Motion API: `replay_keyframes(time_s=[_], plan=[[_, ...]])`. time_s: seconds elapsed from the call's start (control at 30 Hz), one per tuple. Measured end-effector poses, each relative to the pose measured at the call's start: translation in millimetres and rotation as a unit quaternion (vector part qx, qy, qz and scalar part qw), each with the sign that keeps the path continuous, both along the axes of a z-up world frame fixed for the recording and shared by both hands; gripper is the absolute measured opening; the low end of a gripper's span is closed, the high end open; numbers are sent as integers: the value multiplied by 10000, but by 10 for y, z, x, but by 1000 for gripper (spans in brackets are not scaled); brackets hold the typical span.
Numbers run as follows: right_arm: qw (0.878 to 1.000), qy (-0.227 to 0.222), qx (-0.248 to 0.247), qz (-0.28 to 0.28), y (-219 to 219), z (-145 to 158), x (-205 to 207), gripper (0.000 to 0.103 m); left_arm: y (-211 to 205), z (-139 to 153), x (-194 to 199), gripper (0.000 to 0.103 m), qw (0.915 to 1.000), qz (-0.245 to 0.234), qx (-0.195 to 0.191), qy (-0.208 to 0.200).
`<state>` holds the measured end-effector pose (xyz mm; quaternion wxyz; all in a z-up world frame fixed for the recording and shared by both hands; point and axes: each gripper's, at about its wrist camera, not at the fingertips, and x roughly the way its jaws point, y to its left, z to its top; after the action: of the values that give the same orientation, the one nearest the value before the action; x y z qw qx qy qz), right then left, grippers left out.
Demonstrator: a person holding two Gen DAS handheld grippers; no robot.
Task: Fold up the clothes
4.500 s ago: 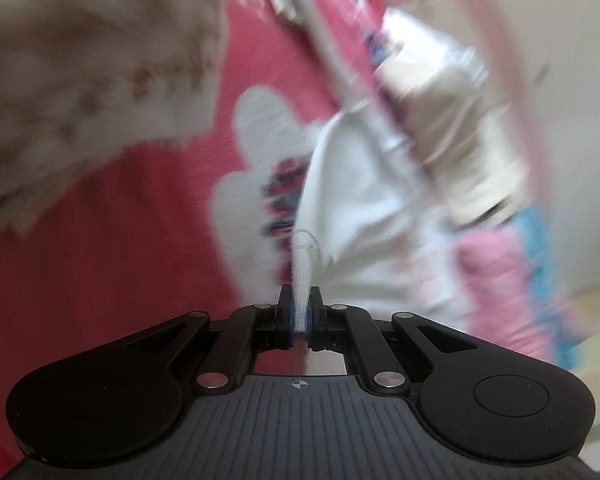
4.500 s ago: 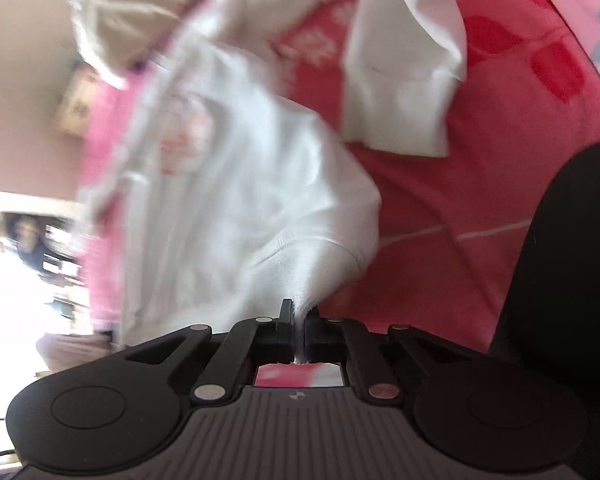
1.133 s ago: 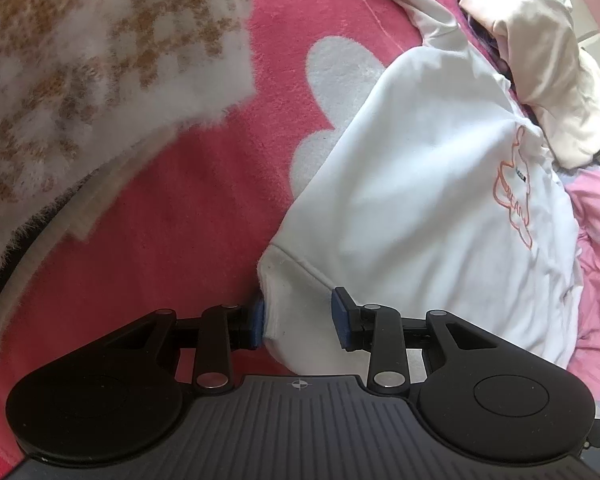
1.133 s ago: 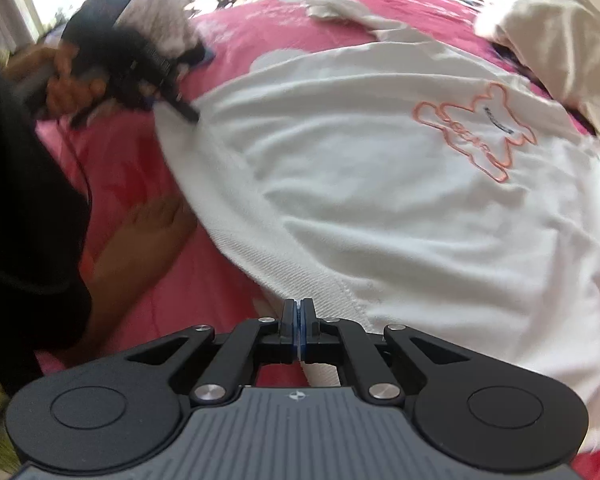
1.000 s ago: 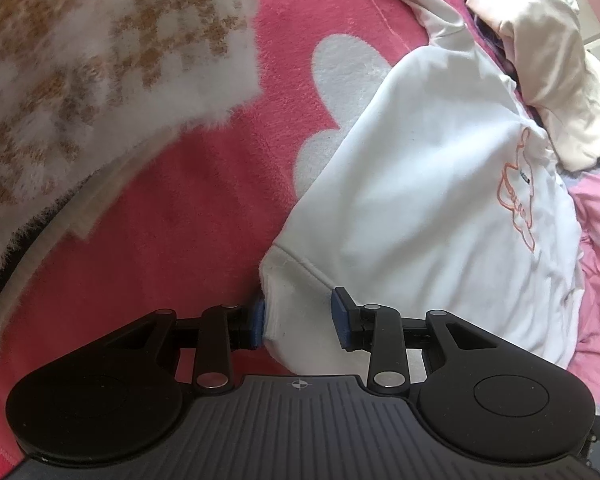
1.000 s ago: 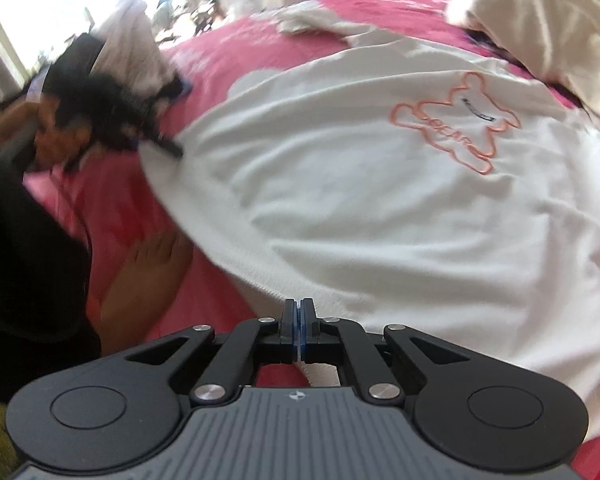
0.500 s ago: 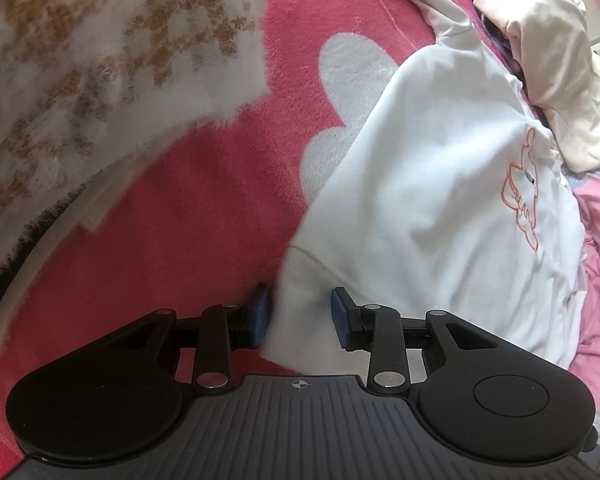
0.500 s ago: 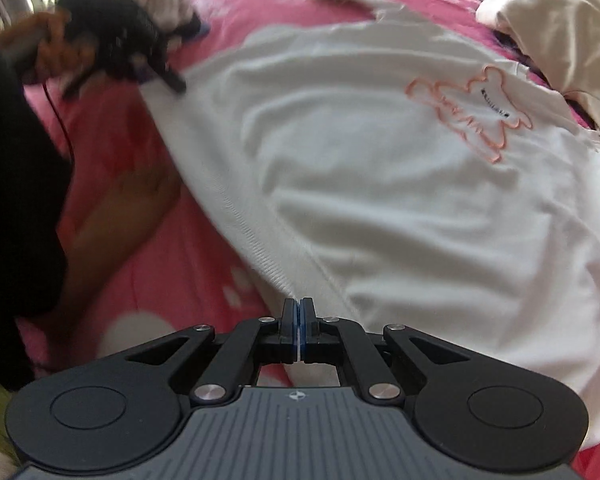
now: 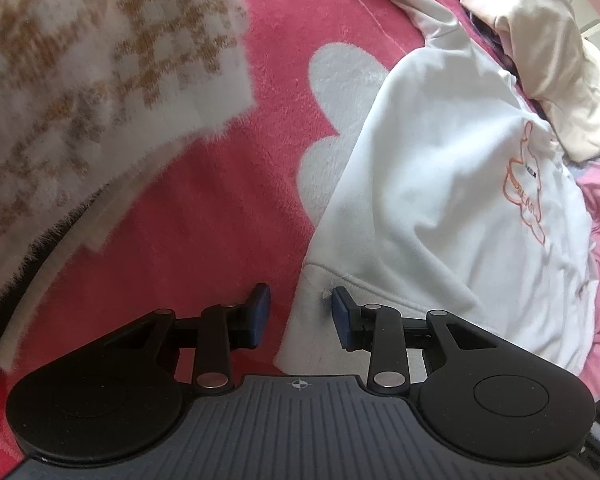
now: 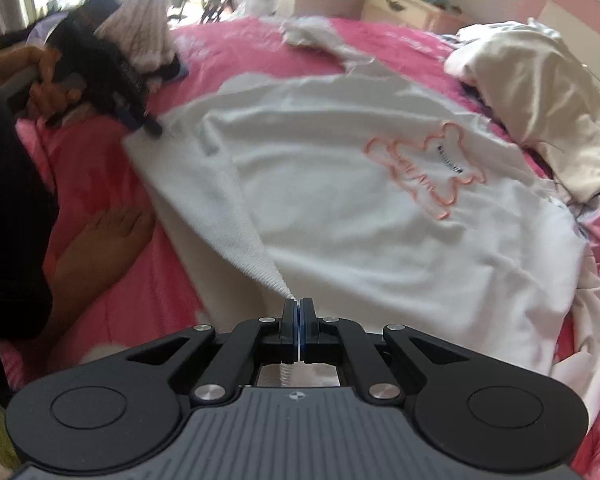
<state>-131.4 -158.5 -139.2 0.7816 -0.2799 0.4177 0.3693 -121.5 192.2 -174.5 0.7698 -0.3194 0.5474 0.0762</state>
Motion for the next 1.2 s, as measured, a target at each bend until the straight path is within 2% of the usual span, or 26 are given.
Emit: replay_keyframes(time_s=[0.2,0.23,0.33,0.37,0.47,0.57,0.63,0.77,0.93,1.1,1.17,1.2], plan=[[9962,369,-732,285,91,-408,-135,2,9,2,5,33,10000,-68,3,-13],[9961,385,-752,270,88,-390,-139,5,13,-3,0,34,10000,-71,-4,-20],[9975,374,-581,119,37,-223,-137,25,17,-23,-17,34,10000,-75,-22,-54],[9983,382,-439,35,3,-136,-132,26,17,-29,-22,34,9999,-77,-25,-65],[9983,521,251,-117,-49,132,-107,26,19,-32,-33,34,9999,-84,-26,-89],[9949,514,846,207,105,242,-119,26,17,-37,-37,34,9999,-48,-45,-85],[9930,420,955,557,299,173,-124,26,6,-34,-40,35,10000,-35,-37,-84],[9885,259,856,1219,671,-84,-64,16,-26,-25,-34,37,9999,-104,29,-79],[9837,27,627,1684,975,-318,-36,15,-40,-21,-6,40,9998,-211,47,-41],[9816,16,264,1891,1102,-541,-53,15,-50,-30,3,44,9997,-242,33,-63],[9843,211,203,1743,1095,-611,2,6,-49,-33,0,44,9997,-243,32,-74],[9870,476,337,1500,1063,-623,82,5,-47,-34,-2,44,9997,-242,29,-77]])
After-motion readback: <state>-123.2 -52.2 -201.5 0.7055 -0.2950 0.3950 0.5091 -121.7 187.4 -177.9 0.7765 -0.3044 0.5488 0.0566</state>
